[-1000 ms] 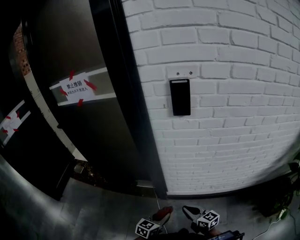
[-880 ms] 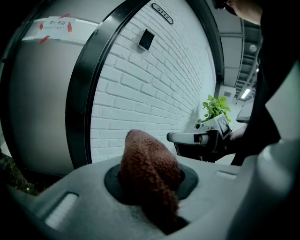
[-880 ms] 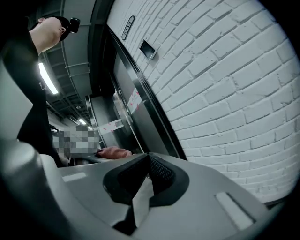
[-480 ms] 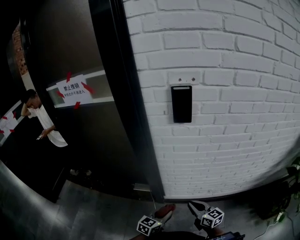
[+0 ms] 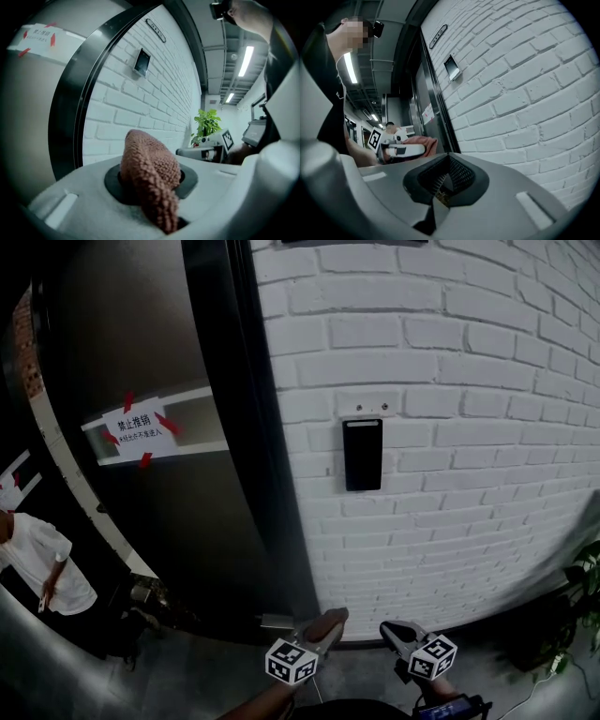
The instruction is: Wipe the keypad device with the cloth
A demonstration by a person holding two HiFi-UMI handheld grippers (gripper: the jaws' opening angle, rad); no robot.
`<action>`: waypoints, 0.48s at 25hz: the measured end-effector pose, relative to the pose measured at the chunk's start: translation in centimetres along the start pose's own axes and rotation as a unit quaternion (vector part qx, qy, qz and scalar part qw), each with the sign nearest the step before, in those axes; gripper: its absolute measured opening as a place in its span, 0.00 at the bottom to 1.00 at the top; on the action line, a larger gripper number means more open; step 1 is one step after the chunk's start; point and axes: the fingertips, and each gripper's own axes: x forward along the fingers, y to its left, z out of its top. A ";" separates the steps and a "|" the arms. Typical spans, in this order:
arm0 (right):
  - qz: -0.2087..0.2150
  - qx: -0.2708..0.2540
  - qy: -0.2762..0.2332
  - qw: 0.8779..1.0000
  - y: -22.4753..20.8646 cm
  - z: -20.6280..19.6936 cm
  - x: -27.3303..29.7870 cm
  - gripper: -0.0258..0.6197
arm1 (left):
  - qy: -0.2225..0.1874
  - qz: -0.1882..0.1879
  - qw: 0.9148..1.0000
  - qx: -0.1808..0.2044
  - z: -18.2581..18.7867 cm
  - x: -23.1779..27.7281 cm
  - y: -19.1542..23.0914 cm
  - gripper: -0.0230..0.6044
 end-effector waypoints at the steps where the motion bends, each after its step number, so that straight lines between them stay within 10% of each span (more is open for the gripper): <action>1: -0.002 0.000 -0.002 1.000 -0.1 0.2 0.0 0.04 | -0.018 -0.002 1.000 0.020 2.5 0.3 0.5 0.12; 5: -0.016 0.007 -0.004 1.000 -0.4 -0.2 0.0 0.04 | -0.128 -0.001 0.982 0.135 17.6 1.1 1.4 0.12; 12: -0.019 0.021 -0.024 0.999 0.3 -0.1 -0.2 0.04 | -0.243 0.089 0.909 0.327 39.7 1.4 0.1 0.12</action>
